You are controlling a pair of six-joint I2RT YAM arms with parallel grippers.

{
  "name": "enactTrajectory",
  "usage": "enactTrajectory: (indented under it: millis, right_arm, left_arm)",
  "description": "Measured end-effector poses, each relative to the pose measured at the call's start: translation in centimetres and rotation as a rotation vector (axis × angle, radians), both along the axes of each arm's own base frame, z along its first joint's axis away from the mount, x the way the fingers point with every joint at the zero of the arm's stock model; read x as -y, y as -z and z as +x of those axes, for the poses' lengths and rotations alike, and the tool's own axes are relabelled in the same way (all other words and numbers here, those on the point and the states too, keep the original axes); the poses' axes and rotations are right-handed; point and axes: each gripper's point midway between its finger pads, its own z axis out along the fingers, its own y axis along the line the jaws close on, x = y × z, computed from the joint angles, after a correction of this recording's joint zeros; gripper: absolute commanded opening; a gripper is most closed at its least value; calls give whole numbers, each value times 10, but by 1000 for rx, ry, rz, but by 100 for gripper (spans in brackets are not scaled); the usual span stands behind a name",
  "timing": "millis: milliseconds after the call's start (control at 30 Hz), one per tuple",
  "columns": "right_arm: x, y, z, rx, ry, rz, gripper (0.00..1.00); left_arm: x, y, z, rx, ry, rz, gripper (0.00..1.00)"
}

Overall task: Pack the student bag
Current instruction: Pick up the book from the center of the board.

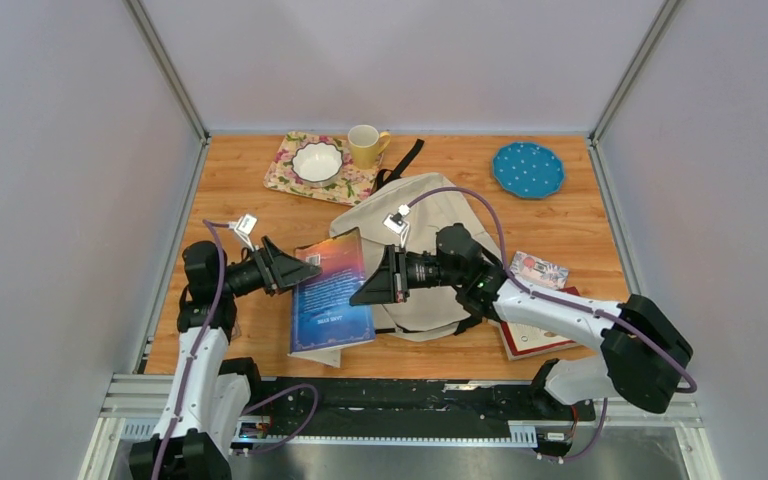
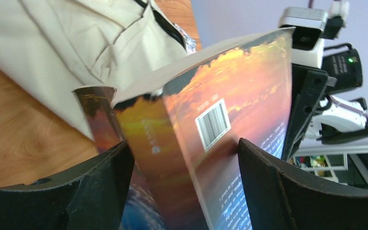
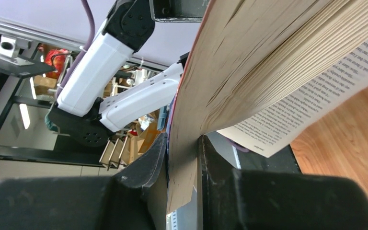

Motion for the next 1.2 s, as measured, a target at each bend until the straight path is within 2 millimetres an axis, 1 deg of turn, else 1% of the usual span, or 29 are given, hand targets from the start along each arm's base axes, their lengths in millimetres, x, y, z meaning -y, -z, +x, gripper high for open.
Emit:
enactTrajectory:
  millis: [67,167,200,267,300,333,400,467,500,567,600,633,667,700,733,767,833,867,900,967,1033,1100,1133,1200]
  right_arm:
    - [-2,-1,-2,-9,-18,19,0]
    - [-4,-2,-3,-14,-38,43,0]
    - [-4,-2,-4,-14,-42,48,0]
    - [-3,1,-4,-17,-46,51,0]
    - [-3,3,-5,-19,-49,48,0]
    - [-2,5,-5,-21,-48,44,0]
    - [-1,8,-3,-22,-48,34,0]
    - [0,14,1,-20,-37,17,0]
    - [1,18,4,-19,-32,9,0]
    - [2,25,11,-27,-19,-11,0]
    - [3,29,14,-30,-14,-19,4]
    - [4,31,17,-30,-11,-24,14]
    - [4,32,19,-27,-9,-30,35]
    - [4,33,21,-25,-8,-37,44]
    - [4,33,24,-22,-3,-50,50]
    - [4,34,27,-23,6,-68,59]
    - [5,37,43,-4,66,-124,64]
    - [7,39,50,3,106,-154,69]
    - [10,40,57,11,147,-183,70]
    - [24,40,66,33,247,-237,73]
    - [41,31,66,58,320,-242,73]
    - [54,22,58,67,359,-213,74]
    - [59,18,52,53,367,-190,74]
    - [61,16,45,27,370,-150,74]
  left_arm:
    - [4,-7,-2,26,28,-12,85]
    - [6,-16,-3,59,48,-29,74]
    - [7,-18,-3,65,52,-34,65]
    - [7,-22,-2,76,53,-39,57]
    - [7,-24,-1,80,51,-41,46]
    - [7,-25,-1,84,49,-42,42]
    - [6,-31,1,94,46,-45,37]
    - [6,-39,3,103,40,-49,26]
    - [6,-43,4,103,34,-53,15]
    - [6,-47,6,121,29,-52,2]
    - [5,-48,7,131,27,-50,0]
    - [5,-49,7,137,25,-49,0]
    - [5,-49,8,138,22,-48,0]
    - [5,-49,9,141,15,-45,0]
    - [4,-48,11,142,6,-42,0]
    - [3,-48,12,144,-4,-40,0]
    - [2,-50,14,153,-20,-29,0]
    - [1,-52,15,163,-33,-20,0]
    - [0,-55,17,175,-47,-7,0]
    - [-4,-57,23,199,-90,22,0]
    - [-9,-61,31,207,-143,35,0]
    - [-13,-66,40,221,-196,33,0]
    - [-16,-71,46,230,-231,21,0]
    - [-20,-81,55,251,-282,-12,0]
